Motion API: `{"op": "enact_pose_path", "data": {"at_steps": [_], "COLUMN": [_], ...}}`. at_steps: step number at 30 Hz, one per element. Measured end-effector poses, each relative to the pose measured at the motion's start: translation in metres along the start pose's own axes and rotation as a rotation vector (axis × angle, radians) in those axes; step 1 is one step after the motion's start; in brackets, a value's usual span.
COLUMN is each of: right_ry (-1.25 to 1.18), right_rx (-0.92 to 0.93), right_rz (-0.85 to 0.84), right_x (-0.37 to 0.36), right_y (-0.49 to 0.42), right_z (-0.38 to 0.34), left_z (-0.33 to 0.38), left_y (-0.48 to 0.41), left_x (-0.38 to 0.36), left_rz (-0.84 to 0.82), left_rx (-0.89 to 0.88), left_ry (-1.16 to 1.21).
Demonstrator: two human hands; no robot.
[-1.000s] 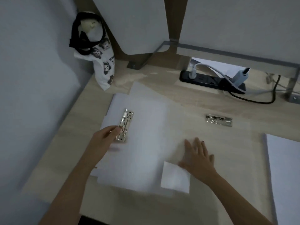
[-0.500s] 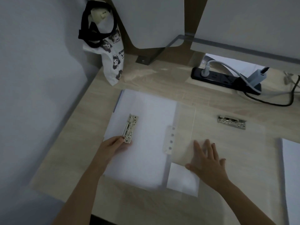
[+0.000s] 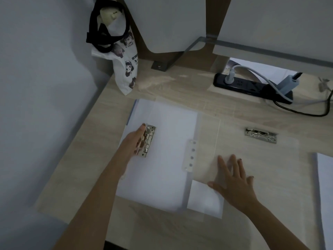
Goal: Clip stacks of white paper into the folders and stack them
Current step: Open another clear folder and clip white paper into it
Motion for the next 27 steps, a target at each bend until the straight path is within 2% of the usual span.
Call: {"op": "enact_pose_path", "data": {"at_steps": [6, 13, 15, 17, 19, 23, 27], "right_ry": [-0.001, -0.015, -0.033, -0.091, -0.188, -0.391, -0.445], "right_rx": [0.0, 0.004, 0.015, 0.027, 0.046, 0.008, -0.051], "right_rz": [0.007, 0.033, 0.046, 0.051, 0.071, 0.163, 0.274], "right_x": [-0.001, -0.003, -0.002, 0.004, 0.012, 0.025, 0.035], "right_y": [0.001, -0.002, -0.002, -0.001, -0.001, -0.006, -0.02], "right_z": [0.002, 0.006, 0.007, 0.011, 0.015, 0.037, 0.064], "left_z": [0.024, 0.015, 0.023, 0.035, 0.041, 0.035, 0.012], "left_y": [-0.041, -0.056, -0.042, -0.024, -0.018, -0.017, -0.016], "left_x": [-0.016, -0.017, -0.026, -0.049, -0.076, -0.145, -0.209], "left_rz": [0.178, 0.409, 0.555, 0.605, 0.477, 0.114, -0.134], "left_rx": [-0.104, -0.133, -0.309, -0.579, -0.726, -0.749, -0.786], "left_ry": [-0.375, -0.518, -0.591, -0.653, -0.69, -0.857, -1.099]}}
Point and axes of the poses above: each hand's wrist, its own y-axis away from the middle knuckle, its own x-axis out of the back of the hand, z = x × y, the point moved 3 cm from there along -y, towards the middle knuckle, and after that the axes turned 3 degrees about -x, right-handed, at the moved point
